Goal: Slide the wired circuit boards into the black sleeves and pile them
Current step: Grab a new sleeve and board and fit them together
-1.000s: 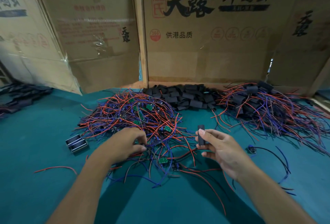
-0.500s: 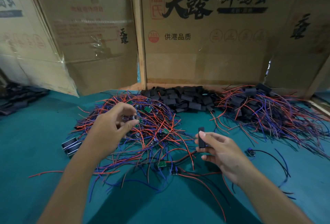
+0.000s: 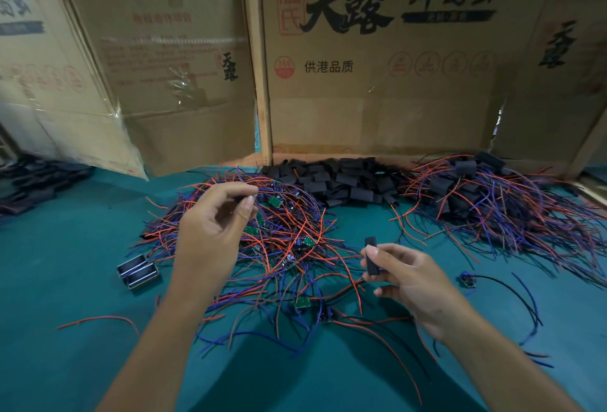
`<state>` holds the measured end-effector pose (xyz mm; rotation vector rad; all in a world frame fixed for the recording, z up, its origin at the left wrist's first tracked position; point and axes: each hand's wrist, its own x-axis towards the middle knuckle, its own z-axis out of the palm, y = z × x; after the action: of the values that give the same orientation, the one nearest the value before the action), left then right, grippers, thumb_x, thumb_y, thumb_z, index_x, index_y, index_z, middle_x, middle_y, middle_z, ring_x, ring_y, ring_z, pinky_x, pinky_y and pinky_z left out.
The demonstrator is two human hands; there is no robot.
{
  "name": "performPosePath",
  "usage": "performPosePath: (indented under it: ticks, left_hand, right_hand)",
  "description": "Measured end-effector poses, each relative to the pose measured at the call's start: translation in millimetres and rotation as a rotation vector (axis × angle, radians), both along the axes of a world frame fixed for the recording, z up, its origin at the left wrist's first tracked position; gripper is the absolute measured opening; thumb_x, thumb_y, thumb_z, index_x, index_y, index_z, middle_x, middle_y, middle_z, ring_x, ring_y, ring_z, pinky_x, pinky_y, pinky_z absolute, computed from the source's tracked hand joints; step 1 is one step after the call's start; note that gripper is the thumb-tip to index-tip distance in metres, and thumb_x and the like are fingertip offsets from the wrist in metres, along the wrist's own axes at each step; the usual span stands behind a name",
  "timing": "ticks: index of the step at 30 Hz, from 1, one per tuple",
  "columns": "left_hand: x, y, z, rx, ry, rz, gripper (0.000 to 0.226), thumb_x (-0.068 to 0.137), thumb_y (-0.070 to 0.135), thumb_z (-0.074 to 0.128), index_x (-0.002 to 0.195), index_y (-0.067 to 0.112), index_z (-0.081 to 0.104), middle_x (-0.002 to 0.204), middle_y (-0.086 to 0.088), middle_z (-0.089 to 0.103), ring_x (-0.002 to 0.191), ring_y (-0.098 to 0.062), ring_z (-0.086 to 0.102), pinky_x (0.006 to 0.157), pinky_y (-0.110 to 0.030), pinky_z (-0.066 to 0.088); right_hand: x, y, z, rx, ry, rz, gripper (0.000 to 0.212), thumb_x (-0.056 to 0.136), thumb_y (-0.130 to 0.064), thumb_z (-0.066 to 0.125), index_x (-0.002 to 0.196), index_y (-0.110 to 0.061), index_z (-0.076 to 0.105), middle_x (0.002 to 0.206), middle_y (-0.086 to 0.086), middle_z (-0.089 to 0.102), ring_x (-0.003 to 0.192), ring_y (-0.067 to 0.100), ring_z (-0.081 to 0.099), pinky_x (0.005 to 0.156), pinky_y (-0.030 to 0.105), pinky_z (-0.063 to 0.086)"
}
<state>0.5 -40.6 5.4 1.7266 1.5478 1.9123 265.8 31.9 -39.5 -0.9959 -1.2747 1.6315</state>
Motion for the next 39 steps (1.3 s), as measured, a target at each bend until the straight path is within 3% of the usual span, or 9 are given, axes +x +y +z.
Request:
performPosePath:
  ticks: [5,8,11,15,18,22,26,33,39]
  left_hand:
    - [0,3,-5,-0.01,-0.056,-0.003,0.017,0.097,0.013,0.062,0.101,0.027,0.071,0.094,-0.001,0.072,0.092,-0.026,0.07,0.088,-0.049,0.057]
    - [5,5,-3,0.033,-0.234,-0.096,0.018,0.095,0.005,0.064,0.099,0.021,0.072,0.096,-0.004,0.074,0.094,-0.022,0.072,0.086,-0.041,0.059]
    - [11,4,1,0.103,-0.515,-0.261,0.018,0.085,0.004,0.071,0.093,0.019,0.074,0.097,-0.005,0.072,0.096,-0.021,0.069,0.083,-0.032,0.058]
    - [12,2,6,0.103,-0.731,-0.345,0.018,0.076,0.004,0.074,0.092,0.011,0.071,0.098,-0.01,0.068,0.09,-0.02,0.067,0.084,-0.027,0.056]
    - [17,1,9,0.089,-0.759,-0.309,0.019,0.073,0.002,0.073,0.088,0.013,0.072,0.095,-0.008,0.068,0.086,-0.017,0.068,0.082,-0.022,0.056]
    - [22,0,12,0.099,-0.816,-0.352,0.017,0.074,0.001,0.07,0.086,0.013,0.07,0.091,-0.005,0.07,0.083,-0.013,0.069,0.078,-0.018,0.055]
    - [27,-1,13,0.07,-0.901,-0.417,0.015,0.076,0.001,0.065,0.088,0.011,0.067,0.087,-0.002,0.073,0.081,-0.01,0.07,0.076,-0.015,0.054]
    - [33,-1,12,0.034,-0.894,-0.417,0.015,0.076,0.001,0.065,0.089,0.009,0.066,0.086,-0.001,0.073,0.081,-0.01,0.07,0.075,-0.015,0.054]
    - [32,-1,13,0.026,-0.936,-0.417,0.014,0.076,0.001,0.065,0.086,0.01,0.067,0.086,-0.002,0.072,0.081,-0.01,0.07,0.075,-0.015,0.054]
  right_hand:
    - [-3,-3,1,0.034,-0.014,0.015,0.044,0.07,-0.036,0.074,0.098,-0.003,0.069,0.084,0.008,0.069,0.071,0.017,0.065,0.055,0.025,0.047]
    - [-3,-3,0,0.085,-0.057,0.029,0.036,0.075,-0.034,0.074,0.095,-0.004,0.069,0.08,0.006,0.068,0.07,0.014,0.063,0.054,0.024,0.048]
    - [-5,-4,-1,0.217,-0.156,0.03,0.013,0.082,-0.023,0.075,0.09,-0.013,0.072,0.078,0.0,0.07,0.07,0.011,0.062,0.056,0.025,0.05]
    - [-4,-5,-4,0.567,-0.42,-0.001,0.021,0.078,-0.025,0.082,0.094,-0.027,0.069,0.089,-0.017,0.072,0.082,0.002,0.065,0.071,0.015,0.05]
    - [-5,-7,-6,0.689,-0.52,0.011,0.026,0.077,-0.027,0.082,0.096,-0.034,0.066,0.093,-0.024,0.068,0.088,-0.002,0.064,0.074,0.011,0.048]
    - [-8,-11,-8,0.67,-0.507,0.121,0.026,0.08,-0.029,0.08,0.098,-0.04,0.065,0.093,-0.023,0.068,0.084,-0.002,0.064,0.077,0.011,0.046]
    - [-11,-14,-8,0.677,-0.478,0.113,0.029,0.081,-0.024,0.079,0.106,-0.033,0.067,0.096,-0.016,0.07,0.091,0.002,0.064,0.082,0.02,0.051]
    - [-14,-20,2,0.949,-0.49,0.087,0.039,0.082,-0.012,0.077,0.118,-0.02,0.066,0.113,-0.009,0.063,0.1,0.01,0.059,0.08,0.029,0.053]
    - [-15,-24,4,1.013,-0.541,0.146,0.041,0.082,-0.013,0.077,0.121,-0.019,0.064,0.117,-0.01,0.061,0.105,0.002,0.055,0.088,0.025,0.048]
